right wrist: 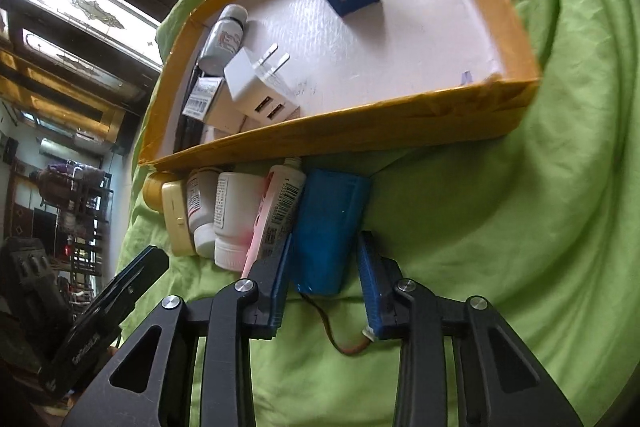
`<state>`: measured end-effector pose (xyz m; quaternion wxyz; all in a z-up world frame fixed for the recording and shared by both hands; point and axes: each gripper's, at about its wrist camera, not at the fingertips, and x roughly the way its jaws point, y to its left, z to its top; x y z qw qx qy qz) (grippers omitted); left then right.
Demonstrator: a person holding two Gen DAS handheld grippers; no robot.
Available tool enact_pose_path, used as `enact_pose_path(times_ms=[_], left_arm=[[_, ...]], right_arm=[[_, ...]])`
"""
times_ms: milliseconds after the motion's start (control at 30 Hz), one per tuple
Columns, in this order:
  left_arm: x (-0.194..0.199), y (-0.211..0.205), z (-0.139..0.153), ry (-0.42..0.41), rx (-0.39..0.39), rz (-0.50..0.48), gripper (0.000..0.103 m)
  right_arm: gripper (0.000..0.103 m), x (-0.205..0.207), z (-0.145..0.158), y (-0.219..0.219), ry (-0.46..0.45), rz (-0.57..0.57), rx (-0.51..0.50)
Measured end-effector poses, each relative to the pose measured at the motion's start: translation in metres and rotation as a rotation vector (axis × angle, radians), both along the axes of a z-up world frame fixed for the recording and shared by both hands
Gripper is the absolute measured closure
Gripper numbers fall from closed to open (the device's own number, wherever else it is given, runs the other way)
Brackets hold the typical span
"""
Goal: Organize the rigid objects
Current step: 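Grasp the blue battery pack with the right tool while the left tool grasps the pale yellow cream case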
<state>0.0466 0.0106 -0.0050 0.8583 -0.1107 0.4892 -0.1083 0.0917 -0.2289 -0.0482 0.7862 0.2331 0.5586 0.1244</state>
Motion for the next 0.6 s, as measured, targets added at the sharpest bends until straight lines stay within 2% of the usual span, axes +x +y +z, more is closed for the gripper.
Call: enact_pose_path(times_ms=[267,400,600], left_arm=[[0.014,-0.009,-0.011,0.015,0.040,0.001,0.051],[0.020,-0.010,-0.016,0.019,0.025,0.005,0.051],[0.022,-0.016,-0.014,-0.012,0.056,-0.020,0.051]], right_arm=[[0.074,0.011,-0.005,0.019,-0.033,0.056,-0.085],[0.077,0.002,0.001,0.022,-0.054,0.075,-0.155],[0.083,-0.021,0.011,0.014,-0.034,0.077,-0.230]])
